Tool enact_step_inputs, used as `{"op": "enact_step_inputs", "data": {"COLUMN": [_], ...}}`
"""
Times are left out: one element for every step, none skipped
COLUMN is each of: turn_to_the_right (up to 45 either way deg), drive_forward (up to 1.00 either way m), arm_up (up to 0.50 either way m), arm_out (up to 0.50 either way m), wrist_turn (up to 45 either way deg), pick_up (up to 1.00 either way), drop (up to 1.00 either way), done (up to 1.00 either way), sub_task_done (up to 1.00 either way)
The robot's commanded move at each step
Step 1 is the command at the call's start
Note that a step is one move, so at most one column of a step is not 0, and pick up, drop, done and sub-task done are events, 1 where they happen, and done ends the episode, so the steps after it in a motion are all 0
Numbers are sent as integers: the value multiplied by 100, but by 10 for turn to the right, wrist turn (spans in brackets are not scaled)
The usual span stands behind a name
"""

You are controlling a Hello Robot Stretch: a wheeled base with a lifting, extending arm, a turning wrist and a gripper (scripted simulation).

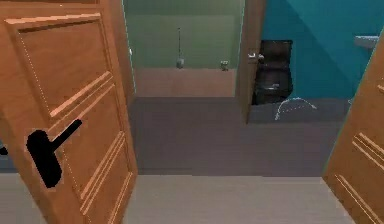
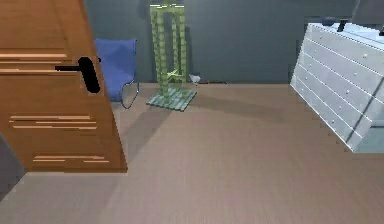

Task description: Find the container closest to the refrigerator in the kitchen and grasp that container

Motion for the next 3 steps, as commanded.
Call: {"op": "enact_step_inputs", "data": {"turn_to_the_right": [30, 0, 0], "drive_forward": [0, 35, 100], "arm_up": [0, 0, 0], "arm_out": [0, 0, 0], "wrist_turn": [0, 0, 0], "pick_up": [0, 0, 0], "drop": [0, 0, 0], "done": [0, 0, 0], "sub_task_done": [0, 0, 0]}}
